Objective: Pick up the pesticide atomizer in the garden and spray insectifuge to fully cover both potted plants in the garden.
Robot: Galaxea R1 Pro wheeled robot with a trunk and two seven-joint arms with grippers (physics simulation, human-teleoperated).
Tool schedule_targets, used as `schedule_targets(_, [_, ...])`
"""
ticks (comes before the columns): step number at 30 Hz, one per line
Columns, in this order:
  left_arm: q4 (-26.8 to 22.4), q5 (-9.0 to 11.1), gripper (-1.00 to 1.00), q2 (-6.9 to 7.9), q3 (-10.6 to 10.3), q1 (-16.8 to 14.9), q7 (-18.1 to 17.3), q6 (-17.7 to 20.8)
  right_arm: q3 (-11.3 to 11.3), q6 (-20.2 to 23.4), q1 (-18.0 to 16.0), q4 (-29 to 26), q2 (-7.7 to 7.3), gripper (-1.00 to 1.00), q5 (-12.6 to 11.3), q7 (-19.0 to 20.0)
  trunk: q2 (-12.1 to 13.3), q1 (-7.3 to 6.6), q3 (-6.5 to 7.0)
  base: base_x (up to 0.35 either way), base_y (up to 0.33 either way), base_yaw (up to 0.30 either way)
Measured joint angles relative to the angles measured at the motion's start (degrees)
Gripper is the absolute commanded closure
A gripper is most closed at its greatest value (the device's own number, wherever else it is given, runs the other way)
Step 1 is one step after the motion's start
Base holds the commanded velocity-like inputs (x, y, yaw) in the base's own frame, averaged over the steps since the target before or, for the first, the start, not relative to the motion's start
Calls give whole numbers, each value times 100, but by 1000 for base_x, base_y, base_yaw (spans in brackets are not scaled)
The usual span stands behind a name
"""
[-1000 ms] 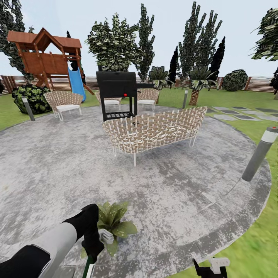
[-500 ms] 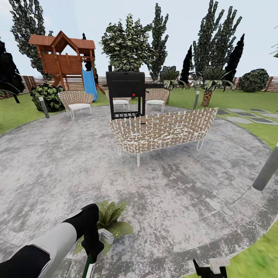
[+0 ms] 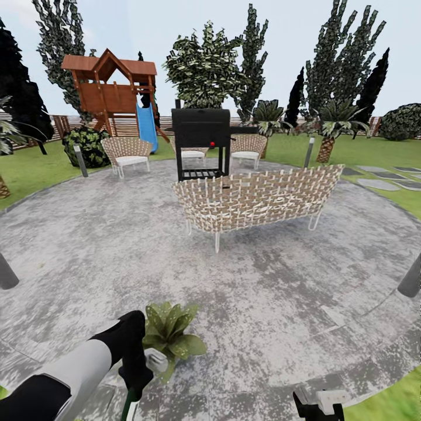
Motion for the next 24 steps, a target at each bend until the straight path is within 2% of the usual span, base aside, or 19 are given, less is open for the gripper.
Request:
schedule_targets(10, [-4,-1,100,-4,4,1,-1,-2,1,-2,0,1,-3,-100,1,-1,0,-1,0,104,-252,0])
schedule_targets(18, [-4,3,100,-8,7,0,-1,-2,1,0,0,0,-3,-100,-7,-7,0,-2,0,216,-188,5])
schedule_targets(24, [-5,11,100,-9,2,1,0,0,1,0,-1,1,4,-100,-7,-8,0,-2,0,234,-179,201])
